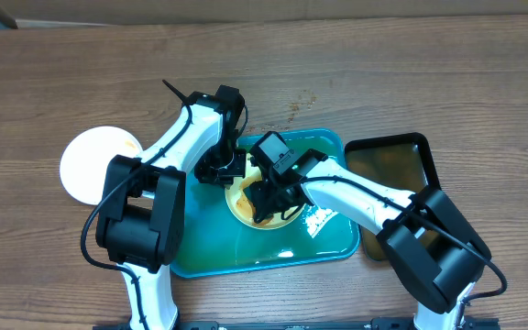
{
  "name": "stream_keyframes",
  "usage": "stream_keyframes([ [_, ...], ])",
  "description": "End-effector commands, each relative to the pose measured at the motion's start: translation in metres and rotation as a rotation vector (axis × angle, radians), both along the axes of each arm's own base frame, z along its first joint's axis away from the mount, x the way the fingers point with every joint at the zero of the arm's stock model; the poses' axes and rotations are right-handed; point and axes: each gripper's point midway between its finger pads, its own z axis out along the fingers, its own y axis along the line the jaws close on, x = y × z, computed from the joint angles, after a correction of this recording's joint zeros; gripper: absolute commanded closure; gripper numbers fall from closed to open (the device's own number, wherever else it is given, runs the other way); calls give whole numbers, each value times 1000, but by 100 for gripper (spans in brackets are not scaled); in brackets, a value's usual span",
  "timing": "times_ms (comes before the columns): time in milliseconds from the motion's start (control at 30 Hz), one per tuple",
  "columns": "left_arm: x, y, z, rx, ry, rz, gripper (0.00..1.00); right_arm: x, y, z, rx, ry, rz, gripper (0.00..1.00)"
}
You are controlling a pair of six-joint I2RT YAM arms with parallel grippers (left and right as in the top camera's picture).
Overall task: Clean dirty plates on tray and stack at the side
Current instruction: 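Keep scrubbing the yellow-green plate in circles with the right-held sponge, then return the sponge to the black tray with the right gripper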
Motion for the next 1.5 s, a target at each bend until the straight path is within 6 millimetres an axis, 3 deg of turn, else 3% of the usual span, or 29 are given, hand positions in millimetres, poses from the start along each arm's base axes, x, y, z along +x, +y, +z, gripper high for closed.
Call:
stream_keyframes([
  [0,-1,2,-1,15,-7,6,96,-3,10,-2,30,38,-78,96],
  [167,-1,2,-1,15,-6,6,96,23,11,1,40,-25,-218,96],
  [433,-1,2,-1,15,-5,5,96,57,-34,-7,-113,-135,-389,96],
  [600,-1,2,-1,16,-5,6,96,61,-71,-13,-231,-131,-445,96],
  [967,-2,2,-1,15,-4,6,96,49,-127,-20,-366,-18,-420,96],
  [1133,0,2,-1,14,-11,7,96,46,-99,7,-172,-5,-197,96],
  [1267,5,1,-1,8,-32,7,96,54,-97,41,-115,-76,-187,96],
  [1333,7,0,1,4,-46,7,96,58,-102,61,-94,-119,-207,96],
  [1467,15,5,15,28,-106,19,96,70,-134,94,-114,-205,-294,96],
])
